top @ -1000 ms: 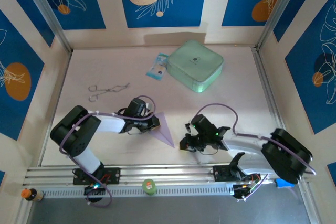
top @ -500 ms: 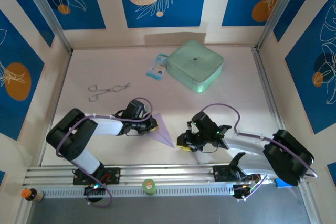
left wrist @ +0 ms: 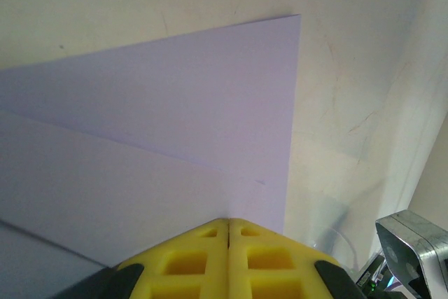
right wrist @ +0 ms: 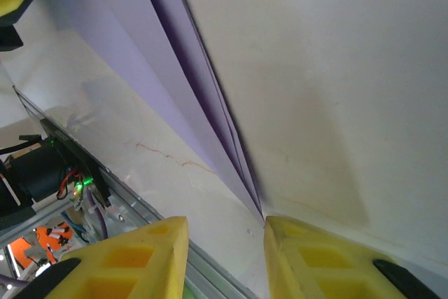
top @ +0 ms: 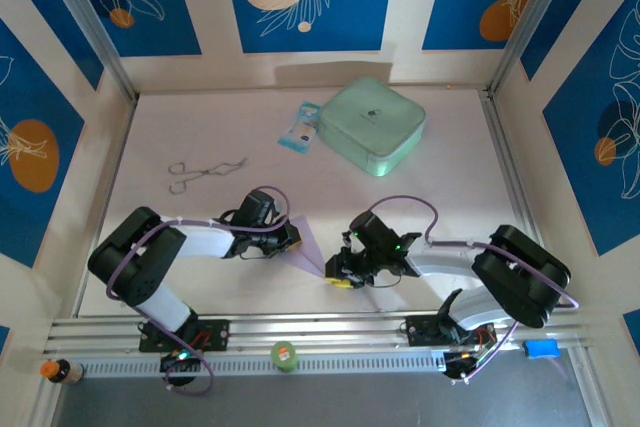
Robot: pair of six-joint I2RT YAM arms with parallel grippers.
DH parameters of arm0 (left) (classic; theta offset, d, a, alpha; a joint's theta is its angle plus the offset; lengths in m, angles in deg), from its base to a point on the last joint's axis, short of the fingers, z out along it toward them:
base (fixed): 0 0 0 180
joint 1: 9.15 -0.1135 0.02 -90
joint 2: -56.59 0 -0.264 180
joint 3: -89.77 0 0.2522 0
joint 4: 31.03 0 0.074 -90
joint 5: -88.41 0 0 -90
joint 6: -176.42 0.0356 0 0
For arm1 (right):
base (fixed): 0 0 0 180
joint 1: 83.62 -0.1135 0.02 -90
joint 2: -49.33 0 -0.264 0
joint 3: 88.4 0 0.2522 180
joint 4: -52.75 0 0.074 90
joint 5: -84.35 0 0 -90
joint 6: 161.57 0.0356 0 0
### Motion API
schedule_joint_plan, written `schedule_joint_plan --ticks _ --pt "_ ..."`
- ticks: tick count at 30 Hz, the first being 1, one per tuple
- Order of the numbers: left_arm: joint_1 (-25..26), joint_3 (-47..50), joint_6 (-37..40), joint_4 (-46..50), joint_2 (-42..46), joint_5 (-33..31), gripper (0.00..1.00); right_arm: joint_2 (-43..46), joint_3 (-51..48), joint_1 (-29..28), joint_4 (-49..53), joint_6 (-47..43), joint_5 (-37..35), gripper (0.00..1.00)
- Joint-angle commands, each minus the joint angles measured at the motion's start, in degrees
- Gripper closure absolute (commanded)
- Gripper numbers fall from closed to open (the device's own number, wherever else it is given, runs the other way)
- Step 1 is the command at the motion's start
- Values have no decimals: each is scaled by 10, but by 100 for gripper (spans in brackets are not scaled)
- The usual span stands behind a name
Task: Fold a paper plane with a square sheet of paper (pick it up from the middle)
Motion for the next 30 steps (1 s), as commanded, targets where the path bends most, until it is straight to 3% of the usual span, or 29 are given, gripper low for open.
schedule_joint_plan --ticks 1,20,30 --pt "-1 5 -3 17 7 -5 94 -14 10 -3 -5 9 8 66" --pt "-1 4 -5 14 7 -6 94 -3 -14 5 -79 13 -8 67" --pt "-1 5 -10 -8 33 -2 88 -19 -24 12 -109 3 3 89"
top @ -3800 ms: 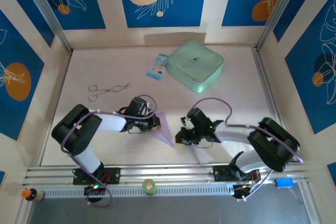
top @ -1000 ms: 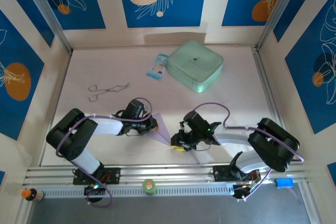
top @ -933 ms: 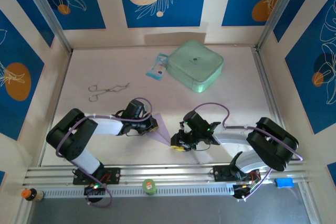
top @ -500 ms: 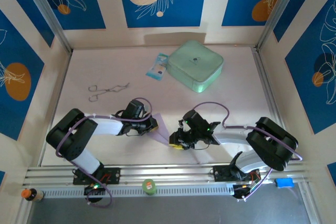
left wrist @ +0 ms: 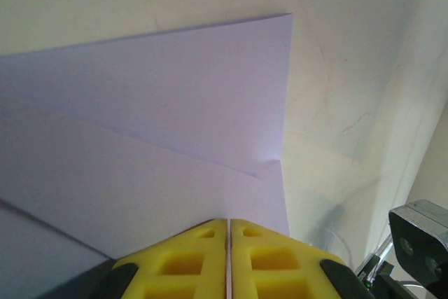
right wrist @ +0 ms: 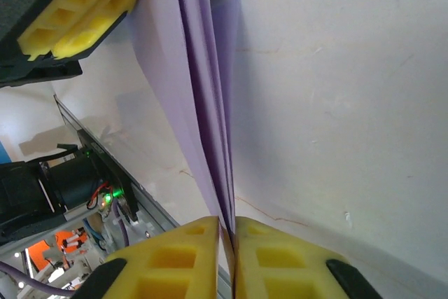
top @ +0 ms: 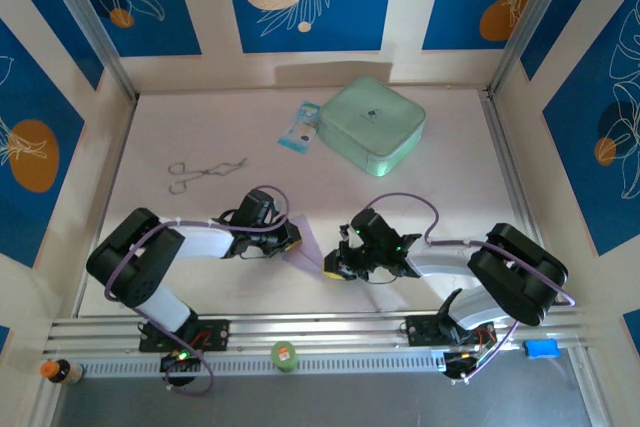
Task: Fold a paper plane with a square sheet of paper (pick it up from the middle)
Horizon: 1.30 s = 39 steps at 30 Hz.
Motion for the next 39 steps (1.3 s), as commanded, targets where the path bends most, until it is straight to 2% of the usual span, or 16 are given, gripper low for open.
schedule_joint_plan --ticks 1,5,10,14,18,26,35,39 --pt "-1 2 -3 -4 29 -4 87 -11 -10 2 -11 -8 7 90" --pt "-1 -11 15 34 61 -17 81 -1 -12 2 -8 -28 8 93" --pt "-1 -31 55 123 126 -71 72 50 -6 0 50 -83 -22 95" --pt "-2 -50 94 204 184 -133 68 112 9 -13 119 -161 -81 95" --pt "-1 -51 109 242 233 -183 66 168 18 -34 172 -240 -155 95" --pt "-2 -41 112 246 274 -215 65 255 23 -63 228 -312 -281 96" --pt "-2 -47 118 255 278 -223 65 225 105 -111 375 -310 -468 97" --pt "-2 -51 123 275 286 -234 65 201 131 -127 408 -297 -522 97"
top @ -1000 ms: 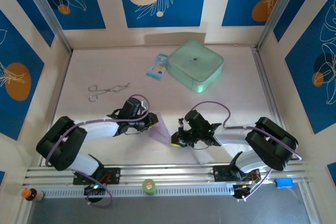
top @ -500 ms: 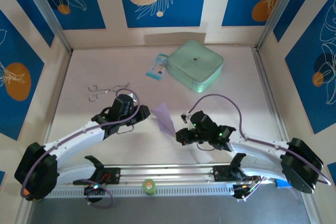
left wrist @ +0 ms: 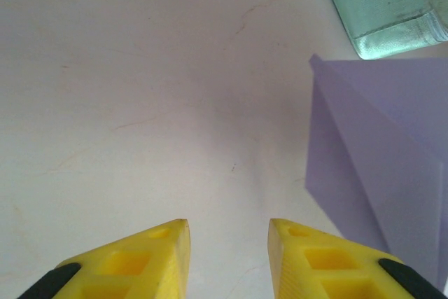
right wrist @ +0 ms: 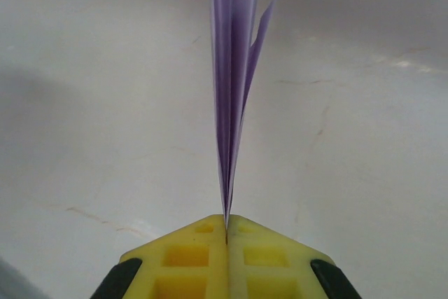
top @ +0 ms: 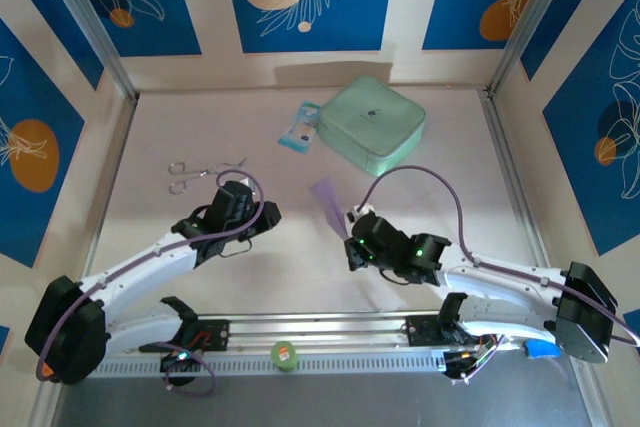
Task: Fold a paper plane with a square sheet of paper (pick it up from the middle)
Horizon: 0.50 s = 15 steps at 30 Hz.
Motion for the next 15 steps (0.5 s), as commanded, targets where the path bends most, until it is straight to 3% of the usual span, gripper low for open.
schedule_joint_plan --ticks 1,7,15 --pt "-2 -11 16 30 19 -24 65 -16 25 -14 65 9 -94 97" --pt "-4 -3 31 34 41 -46 63 -55 73 -35 139 9 -166 98" --pt "-14 -7 54 54 68 -66 57 -94 104 -54 182 29 -207 98"
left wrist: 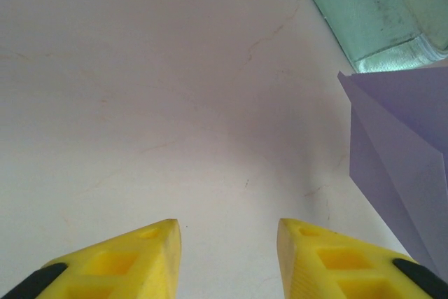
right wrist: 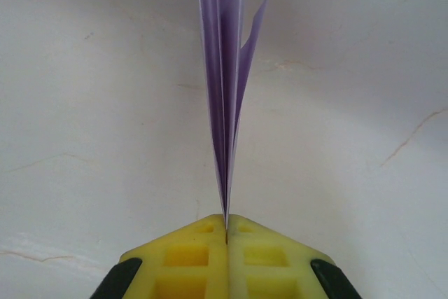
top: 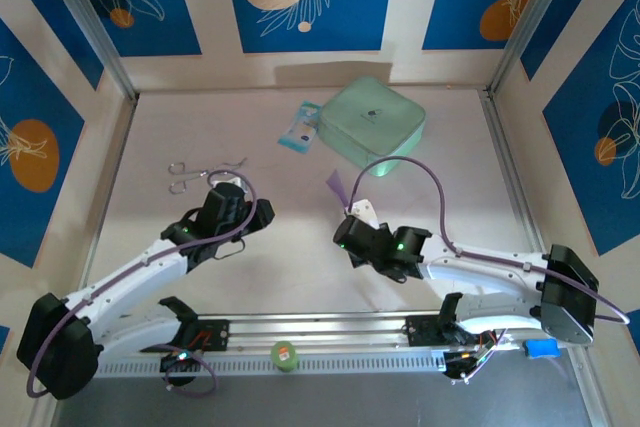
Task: Fold a paper plane with a square sheet of paper (pick it up from the middle)
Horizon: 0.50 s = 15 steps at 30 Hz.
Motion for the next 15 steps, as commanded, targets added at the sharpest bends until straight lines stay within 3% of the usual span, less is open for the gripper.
schedule_joint_plan --ticks 1,15 --pt "-8 -7 23 25 18 -24 56 -20 24 -10 46 25 -47 98" --pt "-29 9 28 76 97 -78 51 -139 77 -28 71 -8 -25 97"
